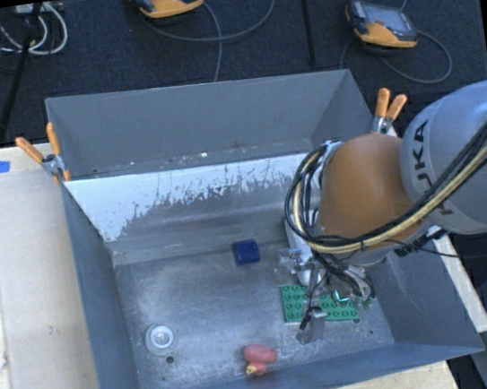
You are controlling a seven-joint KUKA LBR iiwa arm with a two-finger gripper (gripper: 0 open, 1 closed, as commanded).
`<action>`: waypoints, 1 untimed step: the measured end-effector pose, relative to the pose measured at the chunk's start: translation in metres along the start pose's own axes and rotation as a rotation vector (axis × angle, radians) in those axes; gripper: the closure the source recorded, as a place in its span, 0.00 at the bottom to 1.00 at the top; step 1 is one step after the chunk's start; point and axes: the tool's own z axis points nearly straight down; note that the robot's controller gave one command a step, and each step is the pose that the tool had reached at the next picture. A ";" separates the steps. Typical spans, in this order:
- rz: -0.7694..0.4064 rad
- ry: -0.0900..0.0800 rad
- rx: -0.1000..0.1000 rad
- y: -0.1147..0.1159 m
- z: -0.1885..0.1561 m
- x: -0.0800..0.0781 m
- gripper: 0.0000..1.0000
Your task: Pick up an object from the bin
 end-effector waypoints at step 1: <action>-0.232 -0.006 0.000 -0.067 0.070 -0.026 0.00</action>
Offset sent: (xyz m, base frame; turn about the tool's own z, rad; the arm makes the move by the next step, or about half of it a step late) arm 0.0269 -0.0666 -0.0683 -0.2332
